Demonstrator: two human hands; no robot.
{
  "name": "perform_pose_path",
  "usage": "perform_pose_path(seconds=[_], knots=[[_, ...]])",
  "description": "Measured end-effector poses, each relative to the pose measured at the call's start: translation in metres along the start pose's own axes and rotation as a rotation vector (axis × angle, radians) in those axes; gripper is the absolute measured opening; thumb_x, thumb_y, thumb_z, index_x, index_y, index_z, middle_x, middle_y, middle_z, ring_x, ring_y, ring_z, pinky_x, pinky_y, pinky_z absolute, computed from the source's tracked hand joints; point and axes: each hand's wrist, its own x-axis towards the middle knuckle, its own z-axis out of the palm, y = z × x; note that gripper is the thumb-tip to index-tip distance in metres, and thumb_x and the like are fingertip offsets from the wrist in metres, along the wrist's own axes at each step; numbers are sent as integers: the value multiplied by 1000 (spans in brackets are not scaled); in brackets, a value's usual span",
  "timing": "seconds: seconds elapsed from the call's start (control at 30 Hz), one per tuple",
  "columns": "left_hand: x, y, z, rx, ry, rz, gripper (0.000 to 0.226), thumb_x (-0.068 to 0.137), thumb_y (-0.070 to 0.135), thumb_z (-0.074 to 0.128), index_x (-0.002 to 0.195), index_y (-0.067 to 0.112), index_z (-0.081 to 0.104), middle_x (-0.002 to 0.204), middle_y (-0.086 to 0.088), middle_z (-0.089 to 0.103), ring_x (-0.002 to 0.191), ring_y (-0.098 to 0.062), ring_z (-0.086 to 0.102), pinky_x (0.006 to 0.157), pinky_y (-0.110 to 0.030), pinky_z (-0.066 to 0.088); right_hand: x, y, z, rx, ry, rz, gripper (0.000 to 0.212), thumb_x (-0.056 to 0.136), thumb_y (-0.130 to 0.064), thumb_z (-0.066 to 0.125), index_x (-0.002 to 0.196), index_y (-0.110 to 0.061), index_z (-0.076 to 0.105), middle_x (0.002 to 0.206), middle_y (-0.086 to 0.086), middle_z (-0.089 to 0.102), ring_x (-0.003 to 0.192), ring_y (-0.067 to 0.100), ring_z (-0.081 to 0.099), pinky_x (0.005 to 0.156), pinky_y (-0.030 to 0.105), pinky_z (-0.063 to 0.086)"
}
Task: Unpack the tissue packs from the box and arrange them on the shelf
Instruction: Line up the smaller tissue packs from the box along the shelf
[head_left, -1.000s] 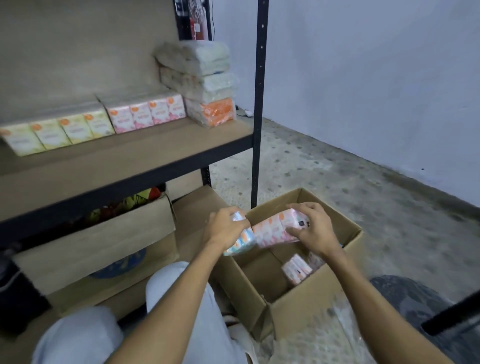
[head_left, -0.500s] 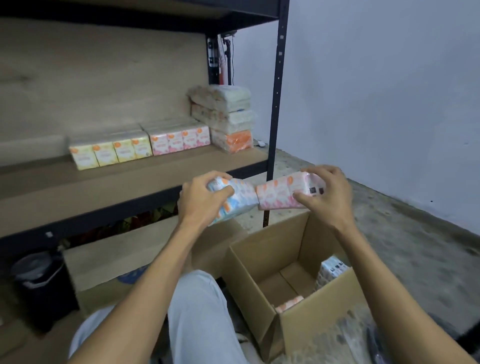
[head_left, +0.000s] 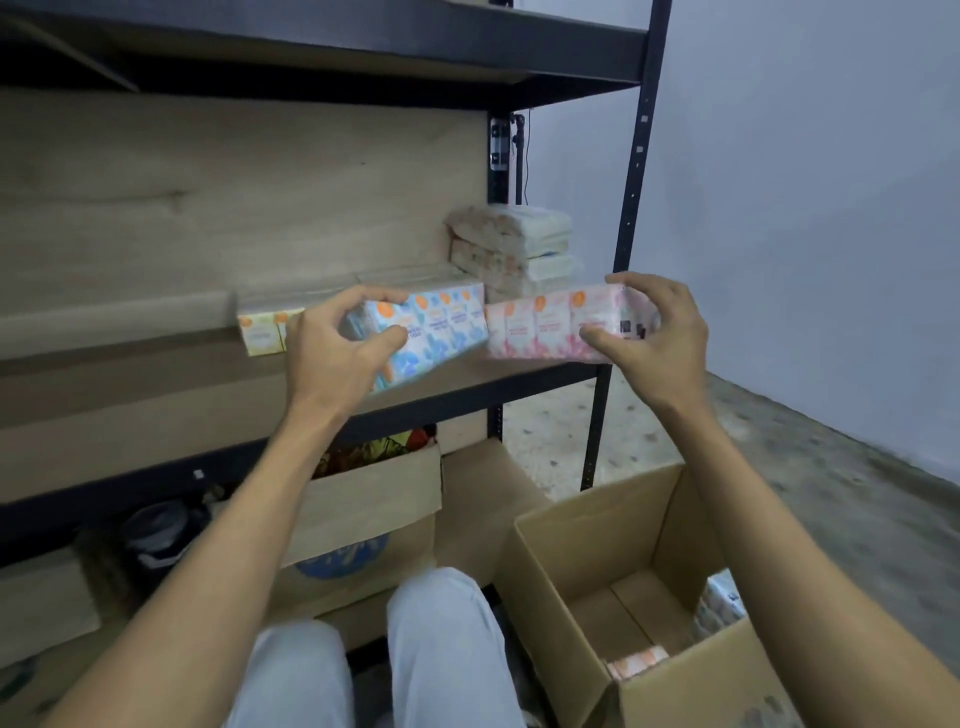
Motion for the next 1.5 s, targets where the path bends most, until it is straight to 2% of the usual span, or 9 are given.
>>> perform_pose_path(seconds=[0.23,0.47,0.63,0.7,0.87,1.1,1.23,1.4,1.5], knots=[[10,-44,-28,128,72,-10,28,62,24,65,87,33,73,99,17,71,92,-6,65,83,-24,50,2,-2,79,97,-88,-16,52,64,-28,83,112,-28,63,116,-1,57,109,6,50,96,23,43],[10,-85,-51,271,17,13,33,64,8,72,92,26,75,103,14,70,103,-2,61,90,-3,36,0,10,129,151,-192,21,54,63,-25,85,110,-26,61,116,-5,49,111,9,47,93,35,48],[17,-108,-61,289,-58,16,37,65,1,75,94,23,75,105,16,68,108,-3,57,98,-16,40,7,31,142,84,-316,62,49,65,-18,86,105,-25,58,122,0,48,113,11,42,71,-1,38],[22,-117,-64,324,-100,-1,38,65,0,76,95,22,74,108,12,69,110,-3,56,98,-16,39,11,40,145,36,-333,56,49,65,-17,85,104,-25,57,124,2,51,112,9,41,77,-4,30],[30,-136,-66,383,-156,-68,48,67,-3,72,105,26,71,116,12,64,115,-2,50,88,2,28,17,56,155,-99,-420,39,55,67,-19,84,115,-25,58,132,1,50,121,17,45,104,29,34],[42,-148,-60,441,-216,-82,51,69,0,70,113,25,67,122,7,59,114,-6,45,95,-23,34,28,58,166,-180,-525,-9,59,69,-15,82,123,-20,57,136,7,47,128,23,41,108,31,29],[47,-142,-59,512,-220,-82,50,64,21,65,114,30,66,121,7,62,112,-13,51,102,-39,39,40,52,176,-365,-511,-51,60,65,-25,82,119,-25,56,137,6,48,131,28,36,109,47,32],[53,-118,-30,593,-16,-5,41,73,20,68,114,26,67,120,4,67,112,-21,58,104,-40,38,41,23,210,-385,-468,-181,62,71,-38,77,126,-26,53,140,6,48,134,28,35,109,52,30],[60,-110,-10,638,-110,-24,47,78,22,67,124,25,61,126,-1,62,117,-24,54,101,-36,38,37,13,234,-478,-521,-167,64,78,-45,68,136,-30,44,148,4,38,142,28,22,114,55,17]])
